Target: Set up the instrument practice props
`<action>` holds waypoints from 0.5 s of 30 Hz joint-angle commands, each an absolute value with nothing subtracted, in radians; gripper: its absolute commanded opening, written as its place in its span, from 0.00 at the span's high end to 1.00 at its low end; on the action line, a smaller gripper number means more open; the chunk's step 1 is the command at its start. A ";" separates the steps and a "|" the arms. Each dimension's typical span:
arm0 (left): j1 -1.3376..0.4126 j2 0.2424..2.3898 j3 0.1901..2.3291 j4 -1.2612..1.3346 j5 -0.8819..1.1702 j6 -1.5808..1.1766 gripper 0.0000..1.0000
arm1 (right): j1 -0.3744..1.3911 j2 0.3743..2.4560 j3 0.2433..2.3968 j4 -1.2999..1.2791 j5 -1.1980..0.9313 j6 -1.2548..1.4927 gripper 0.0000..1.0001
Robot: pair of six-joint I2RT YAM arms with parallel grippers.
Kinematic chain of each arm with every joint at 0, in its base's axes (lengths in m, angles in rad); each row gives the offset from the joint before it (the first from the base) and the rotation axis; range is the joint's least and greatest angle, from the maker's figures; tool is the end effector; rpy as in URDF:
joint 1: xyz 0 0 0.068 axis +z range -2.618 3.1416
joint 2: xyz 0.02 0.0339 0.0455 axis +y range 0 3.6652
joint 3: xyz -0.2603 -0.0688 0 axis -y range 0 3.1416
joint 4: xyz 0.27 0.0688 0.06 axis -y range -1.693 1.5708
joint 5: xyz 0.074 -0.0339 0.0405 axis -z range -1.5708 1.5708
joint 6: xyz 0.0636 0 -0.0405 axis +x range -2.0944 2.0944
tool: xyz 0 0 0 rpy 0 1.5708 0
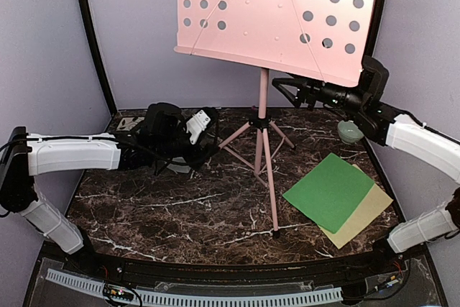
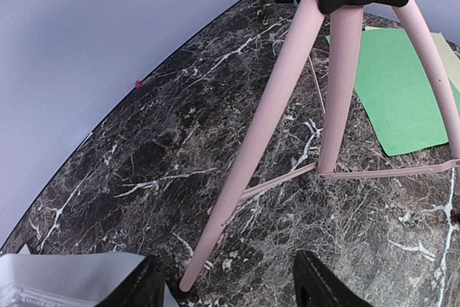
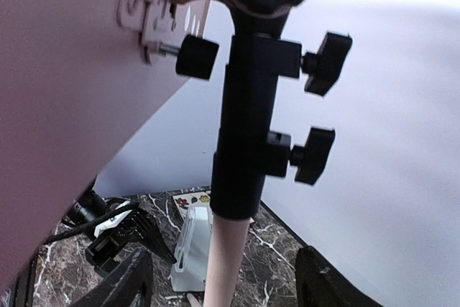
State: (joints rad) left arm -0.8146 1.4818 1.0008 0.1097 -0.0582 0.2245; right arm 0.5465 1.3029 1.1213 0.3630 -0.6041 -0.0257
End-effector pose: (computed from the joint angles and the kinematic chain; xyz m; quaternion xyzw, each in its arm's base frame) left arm 0.2717 -0.2827 0.2512 0.3954 0.7244 -0.1411 0.5468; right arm 0.2818 0.2137 0.3976 -0.3917 0.5218 0.3729 0.6597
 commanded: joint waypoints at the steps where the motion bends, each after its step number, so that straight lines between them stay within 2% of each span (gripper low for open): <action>1: -0.818 1.531 1.068 0.096 -0.009 0.249 0.36 | 0.543 1.239 1.053 0.338 -0.531 -0.021 0.28; 6: -0.818 1.644 1.174 0.081 0.004 0.299 0.37 | 0.543 1.158 0.931 0.267 -0.433 0.068 0.26; 15: -0.818 1.774 1.299 0.080 -0.030 0.345 0.47 | 0.569 1.138 0.782 0.260 -0.388 0.304 0.33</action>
